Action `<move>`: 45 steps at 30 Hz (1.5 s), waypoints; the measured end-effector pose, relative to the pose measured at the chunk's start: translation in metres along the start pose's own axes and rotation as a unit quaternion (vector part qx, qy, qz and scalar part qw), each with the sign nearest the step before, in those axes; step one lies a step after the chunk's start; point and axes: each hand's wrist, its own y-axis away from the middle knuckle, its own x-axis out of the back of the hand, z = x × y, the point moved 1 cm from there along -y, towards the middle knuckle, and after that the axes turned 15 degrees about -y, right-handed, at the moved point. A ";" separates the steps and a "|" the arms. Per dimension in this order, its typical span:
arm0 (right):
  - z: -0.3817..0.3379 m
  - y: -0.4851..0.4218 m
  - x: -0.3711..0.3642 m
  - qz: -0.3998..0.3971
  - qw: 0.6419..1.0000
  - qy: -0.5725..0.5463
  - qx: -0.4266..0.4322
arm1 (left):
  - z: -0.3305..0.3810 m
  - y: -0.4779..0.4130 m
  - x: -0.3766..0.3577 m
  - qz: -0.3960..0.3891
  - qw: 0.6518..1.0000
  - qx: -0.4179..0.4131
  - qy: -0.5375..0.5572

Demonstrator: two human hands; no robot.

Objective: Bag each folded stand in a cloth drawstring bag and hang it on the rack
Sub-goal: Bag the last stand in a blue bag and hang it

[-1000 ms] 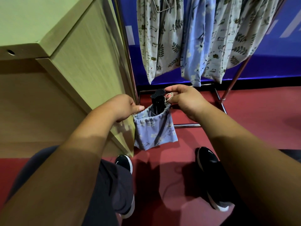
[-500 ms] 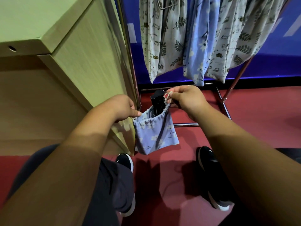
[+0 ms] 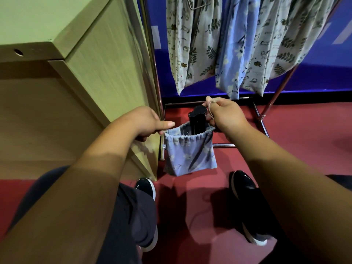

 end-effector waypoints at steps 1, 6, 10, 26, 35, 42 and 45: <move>-0.002 0.002 0.001 0.005 1.000 0.003 -0.002 | 0.000 -0.002 -0.001 -0.007 0.999 -0.002 0.036; -0.014 0.014 0.011 0.012 1.000 0.004 -0.019 | 0.002 -0.006 0.001 -0.004 0.994 0.004 0.107; -0.013 0.015 0.019 0.015 1.000 -0.011 -0.008 | 0.007 -0.009 0.000 0.070 0.993 -0.003 0.100; -0.023 0.003 0.026 0.007 0.970 -0.242 0.011 | 0.027 -0.021 0.007 0.072 0.876 0.034 0.476; -0.024 0.009 0.027 -0.029 0.960 -0.275 -0.037 | 0.044 -0.014 0.011 0.083 0.786 -0.062 0.609; -0.030 0.015 0.022 -0.068 0.960 -0.268 -0.047 | 0.056 -0.022 -0.013 0.068 0.905 -0.121 0.403; -0.023 0.015 0.021 -0.082 0.961 -0.258 -0.057 | 0.058 -0.028 -0.026 0.024 0.939 -0.132 0.317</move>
